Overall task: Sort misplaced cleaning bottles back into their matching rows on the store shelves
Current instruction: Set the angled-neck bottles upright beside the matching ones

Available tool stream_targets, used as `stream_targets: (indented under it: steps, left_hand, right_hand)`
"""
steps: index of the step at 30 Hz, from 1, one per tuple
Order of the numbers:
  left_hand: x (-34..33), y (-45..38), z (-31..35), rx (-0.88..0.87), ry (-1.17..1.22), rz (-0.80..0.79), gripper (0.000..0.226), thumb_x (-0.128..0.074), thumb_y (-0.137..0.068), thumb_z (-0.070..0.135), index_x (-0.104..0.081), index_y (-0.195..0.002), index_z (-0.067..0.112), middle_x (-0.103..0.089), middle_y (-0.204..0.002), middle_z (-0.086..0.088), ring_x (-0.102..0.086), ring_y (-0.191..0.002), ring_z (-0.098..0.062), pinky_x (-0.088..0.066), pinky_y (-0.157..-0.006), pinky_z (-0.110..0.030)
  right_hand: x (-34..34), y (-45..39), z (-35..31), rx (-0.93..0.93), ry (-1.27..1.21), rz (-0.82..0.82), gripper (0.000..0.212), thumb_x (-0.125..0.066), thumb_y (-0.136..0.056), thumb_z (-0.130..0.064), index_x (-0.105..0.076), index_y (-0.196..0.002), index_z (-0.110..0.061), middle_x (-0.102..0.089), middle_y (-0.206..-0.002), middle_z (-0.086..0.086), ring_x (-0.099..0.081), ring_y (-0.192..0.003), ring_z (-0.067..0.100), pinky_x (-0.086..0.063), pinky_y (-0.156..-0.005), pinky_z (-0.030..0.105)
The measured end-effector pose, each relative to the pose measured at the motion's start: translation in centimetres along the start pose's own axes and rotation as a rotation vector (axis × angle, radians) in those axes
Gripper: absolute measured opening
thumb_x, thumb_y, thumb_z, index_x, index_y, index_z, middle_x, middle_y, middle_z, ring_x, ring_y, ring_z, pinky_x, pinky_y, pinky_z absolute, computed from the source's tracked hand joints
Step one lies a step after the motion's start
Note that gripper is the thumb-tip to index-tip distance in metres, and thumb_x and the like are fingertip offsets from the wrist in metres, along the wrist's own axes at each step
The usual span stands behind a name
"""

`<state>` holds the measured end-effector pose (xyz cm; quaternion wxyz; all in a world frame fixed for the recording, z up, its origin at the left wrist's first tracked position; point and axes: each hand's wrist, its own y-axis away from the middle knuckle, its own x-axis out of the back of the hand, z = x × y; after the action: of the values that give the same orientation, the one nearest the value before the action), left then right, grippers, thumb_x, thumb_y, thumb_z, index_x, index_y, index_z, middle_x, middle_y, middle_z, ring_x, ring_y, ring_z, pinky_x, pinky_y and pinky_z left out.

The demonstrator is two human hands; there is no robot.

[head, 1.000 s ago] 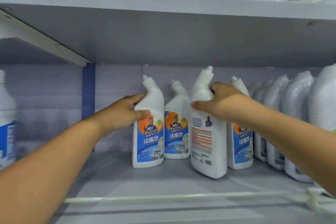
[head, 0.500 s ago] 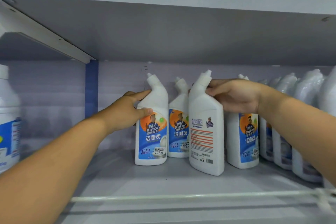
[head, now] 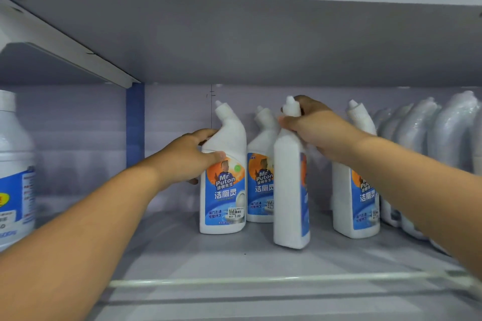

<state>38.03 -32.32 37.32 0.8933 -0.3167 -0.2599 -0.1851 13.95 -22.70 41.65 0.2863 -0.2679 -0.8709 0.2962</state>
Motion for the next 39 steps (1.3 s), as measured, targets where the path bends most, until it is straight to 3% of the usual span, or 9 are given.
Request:
stream_targets:
  steps: [3, 7, 12, 15, 21, 24, 27, 30, 39]
  left_hand:
    - [-0.1, 0.2, 0.1, -0.003, 0.004, 0.002, 0.041, -0.065, -0.098, 0.030, -0.048, -0.130, 0.049, -0.066, -0.117, 0.014, -0.073, -0.098, -0.018, -0.063, -0.083, -0.052]
    - [-0.1, 0.3, 0.1, 0.010, 0.045, 0.002, 0.043, -0.067, -0.097, 0.028, -0.050, -0.131, 0.049, -0.069, -0.116, 0.010, -0.075, -0.095, -0.020, -0.063, -0.082, -0.053]
    - [0.0, 0.3, 0.2, 0.029, 0.073, -0.012, 0.043, -0.068, -0.096, 0.028, -0.049, -0.128, 0.050, -0.071, -0.113, 0.010, -0.076, -0.091, -0.016, -0.064, -0.081, -0.047]
    - [0.2, 0.4, 0.4, 0.036, 0.087, -0.018, 0.044, -0.068, -0.096, 0.028, -0.049, -0.131, 0.048, -0.068, -0.116, 0.013, -0.076, -0.094, -0.015, -0.064, -0.082, -0.046]
    - [0.6, 0.9, 0.8, 0.098, -0.005, -0.037, 0.054, -0.072, -0.093, 0.035, -0.044, -0.139, 0.040, -0.068, -0.114, 0.013, -0.072, -0.099, -0.017, -0.063, -0.084, -0.045]
    - [0.5, 1.2, 0.9, 0.249, -0.038, -0.096, 0.039, -0.077, -0.089, 0.039, -0.056, -0.116, 0.020, -0.080, -0.096, -0.004, -0.078, -0.087, -0.026, -0.064, -0.081, -0.045]
    - [-0.5, 1.5, 0.5, 0.343, -0.091, -0.250, 0.023, -0.074, -0.093, 0.027, -0.069, -0.113, 0.015, -0.081, -0.095, -0.007, -0.079, -0.082, -0.023, -0.065, -0.079, -0.038]
    - [-0.9, 1.2, -0.3, 0.353, -0.107, -0.267, 0.016, -0.072, -0.095, 0.021, -0.070, -0.110, 0.014, -0.080, -0.094, -0.007, -0.078, -0.073, -0.017, -0.064, -0.065, -0.027]
    - [0.0, 1.0, -0.8, 0.417, 0.032, -0.289, 0.025, -0.074, -0.092, 0.014, -0.070, -0.116, 0.007, -0.078, -0.107, -0.012, -0.077, -0.096, -0.028, -0.063, -0.087, -0.040]
  right_hand:
    - [-2.8, 0.0, 0.3, 0.194, 0.052, 0.199, 0.022, -0.069, -0.093, -0.021, -0.063, -0.114, -0.021, -0.062, -0.097, -0.003, -0.057, -0.074, 0.005, -0.039, -0.060, 0.002]
    - [-5.4, -0.6, 0.9, 0.256, 0.158, 0.262, 0.036, -0.064, -0.097, -0.023, -0.058, -0.132, -0.019, -0.051, -0.110, 0.006, -0.050, -0.085, 0.016, -0.033, -0.065, -0.003]
    - [-6.7, -1.1, 1.2, 0.161, 0.243, 0.328, 0.033, -0.058, -0.100, -0.030, -0.054, -0.129, -0.015, -0.049, -0.116, 0.008, -0.055, -0.103, 0.027, -0.046, -0.084, 0.029]
    - [-7.0, -1.2, 0.7, 0.098, 0.394, 0.359, 0.038, -0.053, -0.101, -0.039, -0.053, -0.129, -0.013, -0.050, -0.121, 0.013, -0.052, -0.112, 0.031, -0.047, -0.088, 0.037]
    - [-3.5, 1.0, 0.6, 0.001, 0.380, 0.085, 0.055, -0.055, -0.093, -0.063, -0.051, -0.121, -0.016, -0.050, -0.110, 0.002, -0.056, -0.089, 0.023, -0.041, -0.077, 0.031]
    - [-1.2, 3.4, 1.7, -0.141, 0.189, -0.153, 0.050, -0.077, -0.083, -0.049, -0.053, -0.112, -0.017, -0.071, -0.100, 0.003, -0.074, -0.084, 0.022, -0.063, -0.076, 0.045]
    - [-1.6, 5.2, 3.1, -0.260, 0.160, -0.302, 0.044, -0.085, -0.079, -0.037, -0.061, -0.107, -0.012, -0.078, -0.093, 0.006, -0.077, -0.078, 0.030, -0.063, -0.071, 0.053]
    - [-2.5, 5.6, 3.5, -0.280, 0.199, -0.303, 0.032, -0.083, -0.081, -0.035, -0.068, -0.101, -0.014, -0.079, -0.092, 0.005, -0.078, -0.077, 0.027, -0.064, -0.071, 0.048]
    - [-3.0, 6.4, 2.4, -0.304, 0.375, -0.225, 0.042, -0.080, -0.081, -0.049, -0.065, -0.097, -0.013, -0.076, -0.092, 0.004, -0.076, -0.075, 0.026, -0.064, -0.072, 0.045]
